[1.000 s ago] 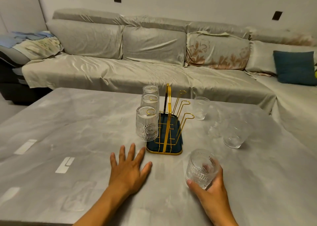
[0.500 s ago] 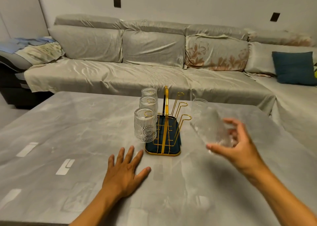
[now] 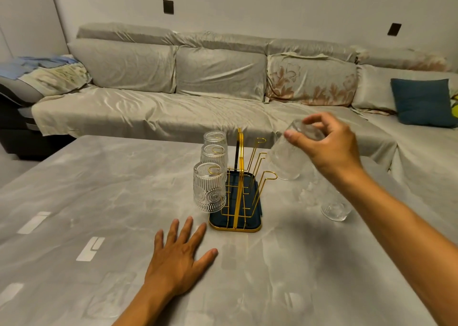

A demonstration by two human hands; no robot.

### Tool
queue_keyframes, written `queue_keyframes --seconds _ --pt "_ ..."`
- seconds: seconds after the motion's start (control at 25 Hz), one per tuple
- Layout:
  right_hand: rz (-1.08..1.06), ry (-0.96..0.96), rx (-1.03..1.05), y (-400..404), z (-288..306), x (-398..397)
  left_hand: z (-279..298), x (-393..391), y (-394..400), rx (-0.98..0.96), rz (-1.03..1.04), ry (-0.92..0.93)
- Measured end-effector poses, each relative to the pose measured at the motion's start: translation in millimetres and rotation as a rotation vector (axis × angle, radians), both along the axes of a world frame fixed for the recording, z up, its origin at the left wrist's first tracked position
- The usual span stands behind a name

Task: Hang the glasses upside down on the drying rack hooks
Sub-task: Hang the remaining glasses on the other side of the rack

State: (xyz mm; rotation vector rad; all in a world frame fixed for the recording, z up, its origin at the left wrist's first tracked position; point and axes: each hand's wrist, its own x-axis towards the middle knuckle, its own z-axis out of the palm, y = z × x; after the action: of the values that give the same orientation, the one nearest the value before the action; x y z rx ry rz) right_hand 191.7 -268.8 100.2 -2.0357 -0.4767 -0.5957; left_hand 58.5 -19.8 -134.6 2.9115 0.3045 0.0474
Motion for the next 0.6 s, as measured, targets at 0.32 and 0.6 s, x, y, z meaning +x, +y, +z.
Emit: queue_keyframes --seconds 0.32,0.6 --pt "-0.021 -0.085 -0.255 27.0 -72.3 9.5 2.0 -1.4 -0.4 -0.021 0.0 -0.026" --pt "-0.014 -0.04 -0.32 34.9 -107.0 8.9 -0.7 -1.2 1.4 -0.026 0.01 -0.03"
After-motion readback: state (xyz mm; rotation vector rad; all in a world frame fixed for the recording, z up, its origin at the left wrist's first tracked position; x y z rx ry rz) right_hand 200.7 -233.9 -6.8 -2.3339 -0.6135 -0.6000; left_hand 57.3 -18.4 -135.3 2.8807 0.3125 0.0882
